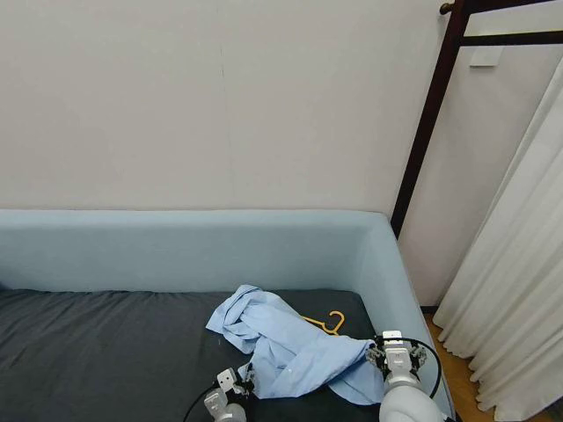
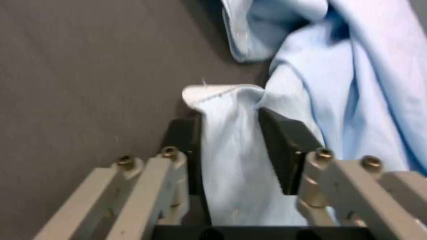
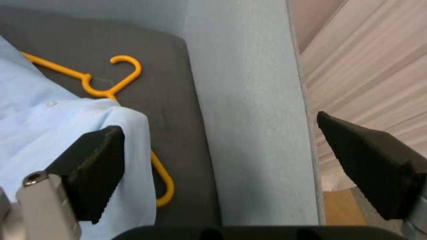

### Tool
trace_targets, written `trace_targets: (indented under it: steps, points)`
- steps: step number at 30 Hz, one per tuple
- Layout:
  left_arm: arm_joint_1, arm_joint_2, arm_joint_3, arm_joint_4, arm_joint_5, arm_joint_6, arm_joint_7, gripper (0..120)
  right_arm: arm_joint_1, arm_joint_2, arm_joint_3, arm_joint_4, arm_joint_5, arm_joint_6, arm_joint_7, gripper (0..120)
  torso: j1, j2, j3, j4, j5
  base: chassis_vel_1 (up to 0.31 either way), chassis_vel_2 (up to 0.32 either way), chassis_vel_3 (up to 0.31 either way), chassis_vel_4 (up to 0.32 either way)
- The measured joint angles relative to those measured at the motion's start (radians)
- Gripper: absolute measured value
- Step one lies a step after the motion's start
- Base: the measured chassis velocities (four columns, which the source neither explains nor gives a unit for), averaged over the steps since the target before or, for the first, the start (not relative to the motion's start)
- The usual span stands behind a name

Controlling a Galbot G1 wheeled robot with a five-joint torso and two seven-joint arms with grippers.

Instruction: Pick up the clothes from the sofa and hang them on the clothes hanger.

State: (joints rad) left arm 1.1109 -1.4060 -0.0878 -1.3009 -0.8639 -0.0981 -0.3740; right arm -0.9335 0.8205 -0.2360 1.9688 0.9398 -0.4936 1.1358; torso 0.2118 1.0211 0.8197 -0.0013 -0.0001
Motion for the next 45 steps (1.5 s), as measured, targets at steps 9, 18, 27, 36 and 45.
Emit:
trace_targets:
  steps: [9, 18, 27, 36, 45]
  points:
    - [-0.024, -0.040, -0.002, 0.057, 0.014, 0.008, -0.004, 1, -0.007, 0.003, 0.003, 0.013, 0.009, 0.006, -0.001, 100, 0.000, 0.000, 0.000, 0.0001, -0.0001, 0.000, 0.000, 0.000, 0.000]
    - [0.045, 0.038, -0.055, -0.131, 0.153, -0.020, -0.040, 0, -0.135, -0.030, 0.060, 0.095, -0.032, 0.028, -0.178, 100, 0.000, 0.000, 0.000, 0.0000, -0.0004, 0.000, 0.000, 0.000, 0.000]
    - [0.076, 0.398, -0.139, -0.495, 0.145, 0.071, -0.083, 0, -0.194, 0.016, 0.078, 0.118, -0.154, 0.093, -0.410, 100, 0.000, 0.000, 0.000, 0.0001, -0.0003, 0.000, 0.000, 0.000, 0.000]
    - [0.036, 0.791, -0.153, -0.699, 0.065, 0.117, -0.057, 0, -0.179, 0.014, 0.188, 0.190, -0.005, 0.128, -0.594, 100, 0.000, 0.000, 0.000, 0.0006, -0.0004, 0.000, 0.000, 0.000, 0.000]
    - [-0.259, 1.037, -0.057, -0.669, -0.076, 0.098, 0.064, 0, -0.165, -0.001, 0.280, 0.196, 0.055, 0.172, -0.680, 100, 0.000, 0.000, 0.000, 0.0003, -0.0003, 0.000, 0.000, 0.000, 0.000]
